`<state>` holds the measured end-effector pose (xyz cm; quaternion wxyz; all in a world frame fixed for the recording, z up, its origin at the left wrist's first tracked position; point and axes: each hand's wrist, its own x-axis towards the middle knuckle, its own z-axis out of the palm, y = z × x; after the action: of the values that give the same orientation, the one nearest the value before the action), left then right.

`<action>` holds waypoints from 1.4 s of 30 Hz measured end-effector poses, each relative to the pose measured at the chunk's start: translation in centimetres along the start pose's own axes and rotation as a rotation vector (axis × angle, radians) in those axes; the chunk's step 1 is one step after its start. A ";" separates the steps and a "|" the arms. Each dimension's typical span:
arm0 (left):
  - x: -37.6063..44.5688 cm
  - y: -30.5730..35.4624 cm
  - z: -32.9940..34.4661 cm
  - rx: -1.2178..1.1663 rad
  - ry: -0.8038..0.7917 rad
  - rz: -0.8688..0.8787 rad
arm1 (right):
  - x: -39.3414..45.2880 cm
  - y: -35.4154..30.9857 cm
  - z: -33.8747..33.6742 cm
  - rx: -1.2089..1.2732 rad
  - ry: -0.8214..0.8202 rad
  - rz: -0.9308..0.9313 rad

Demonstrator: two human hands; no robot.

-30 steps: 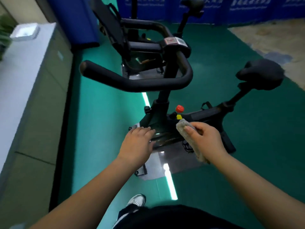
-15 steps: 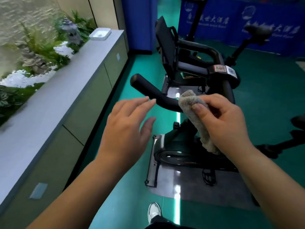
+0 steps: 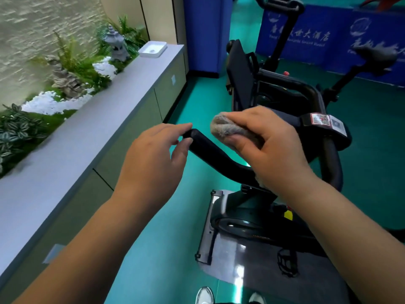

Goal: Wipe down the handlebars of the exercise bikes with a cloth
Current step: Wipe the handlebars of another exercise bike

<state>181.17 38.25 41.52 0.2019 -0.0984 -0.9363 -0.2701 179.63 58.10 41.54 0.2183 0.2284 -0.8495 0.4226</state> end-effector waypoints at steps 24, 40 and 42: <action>-1.2 2.3 1.0 0.034 0.172 -0.206 | -1.7 5.0 0.1 0.152 -0.259 -0.214; -0.5 2.6 1.3 0.061 0.237 -0.153 | -1.0 2.8 0.1 0.198 -0.203 0.274; -0.5 2.6 1.2 0.059 0.234 -0.153 | 0.2 2.1 1.0 0.248 -0.160 0.303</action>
<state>181.98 41.05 41.58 0.2914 0.0114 -0.9186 -0.2668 178.03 58.37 39.81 0.0542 0.1558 -0.8303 0.5323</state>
